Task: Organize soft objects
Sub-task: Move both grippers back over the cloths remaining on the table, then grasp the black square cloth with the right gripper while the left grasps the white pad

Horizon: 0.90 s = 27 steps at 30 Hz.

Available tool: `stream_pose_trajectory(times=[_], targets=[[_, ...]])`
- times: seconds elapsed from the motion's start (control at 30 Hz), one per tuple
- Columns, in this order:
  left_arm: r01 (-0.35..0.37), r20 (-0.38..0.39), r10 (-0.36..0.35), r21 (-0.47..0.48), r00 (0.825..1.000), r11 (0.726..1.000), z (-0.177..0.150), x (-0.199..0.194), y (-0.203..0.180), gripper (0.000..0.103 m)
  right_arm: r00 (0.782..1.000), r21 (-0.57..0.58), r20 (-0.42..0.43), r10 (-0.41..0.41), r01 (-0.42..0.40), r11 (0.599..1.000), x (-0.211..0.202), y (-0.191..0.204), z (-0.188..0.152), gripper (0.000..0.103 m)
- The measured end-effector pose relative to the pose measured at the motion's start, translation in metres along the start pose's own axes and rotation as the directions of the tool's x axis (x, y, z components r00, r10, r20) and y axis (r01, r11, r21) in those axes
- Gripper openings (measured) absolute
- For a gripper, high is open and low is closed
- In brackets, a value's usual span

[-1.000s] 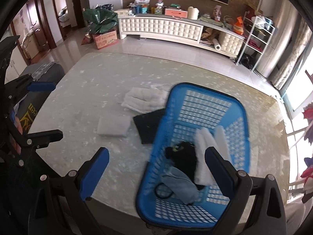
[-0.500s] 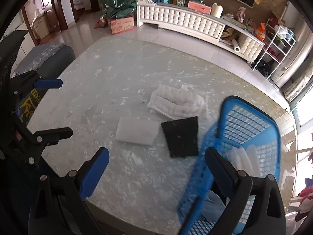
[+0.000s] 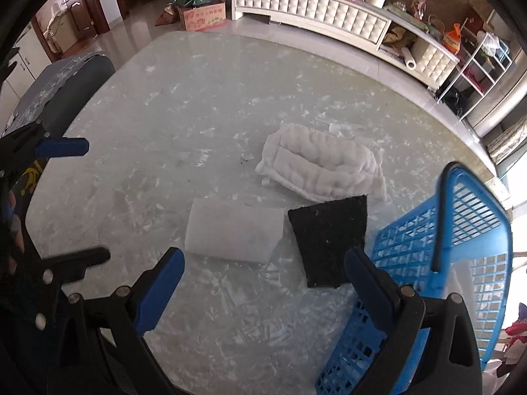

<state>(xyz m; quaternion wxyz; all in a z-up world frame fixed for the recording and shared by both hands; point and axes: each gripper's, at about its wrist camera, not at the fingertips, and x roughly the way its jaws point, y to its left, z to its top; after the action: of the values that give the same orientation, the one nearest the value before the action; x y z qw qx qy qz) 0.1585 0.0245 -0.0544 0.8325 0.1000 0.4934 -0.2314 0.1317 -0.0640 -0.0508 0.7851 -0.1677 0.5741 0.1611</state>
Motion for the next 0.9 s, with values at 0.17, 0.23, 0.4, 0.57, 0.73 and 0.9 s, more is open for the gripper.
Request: stream_pose_trajectory(times=[0.17, 0.23, 0.4, 0.57, 0.73, 0.9], targets=[[0.015, -0.007, -0.015, 0.020, 1.000, 1.000, 0.006, 0.016, -0.006, 0.103, 0.999, -0.025, -0.043, -0.021, 0.020, 0.999, 0.015, -0.001, -0.001, 0.078], [0.021, -0.019, -0.020, 0.020, 1.000, 1.000, 0.009, 0.024, -0.008, 0.103, 0.998, -0.042, -0.054, -0.037, 0.034, 0.999, 0.018, -0.002, -0.002, 0.076], [0.026, -0.038, -0.024, 0.050, 0.999, 0.998, 0.015, 0.047, -0.012, 0.103, 0.994, -0.076, -0.089, -0.057, 0.050, 0.996, 0.032, -0.009, 0.002, 0.067], [0.041, -0.054, -0.038, 0.074, 0.998, 0.996, 0.016, 0.062, -0.013, 0.103, 0.988, -0.081, -0.133, -0.075, 0.065, 0.995, 0.043, -0.016, 0.003, 0.061], [0.054, -0.059, -0.048, 0.100, 0.997, 0.994, 0.024, 0.072, -0.017, 0.103, 0.982, -0.071, -0.164, -0.095, 0.084, 0.994, 0.052, -0.022, 0.000, 0.061], [0.065, -0.062, -0.057, 0.134, 0.996, 0.989, 0.030, 0.079, -0.024, 0.103, 0.970, -0.035, -0.210, -0.125, 0.120, 0.992, 0.069, -0.028, -0.003, 0.061]])
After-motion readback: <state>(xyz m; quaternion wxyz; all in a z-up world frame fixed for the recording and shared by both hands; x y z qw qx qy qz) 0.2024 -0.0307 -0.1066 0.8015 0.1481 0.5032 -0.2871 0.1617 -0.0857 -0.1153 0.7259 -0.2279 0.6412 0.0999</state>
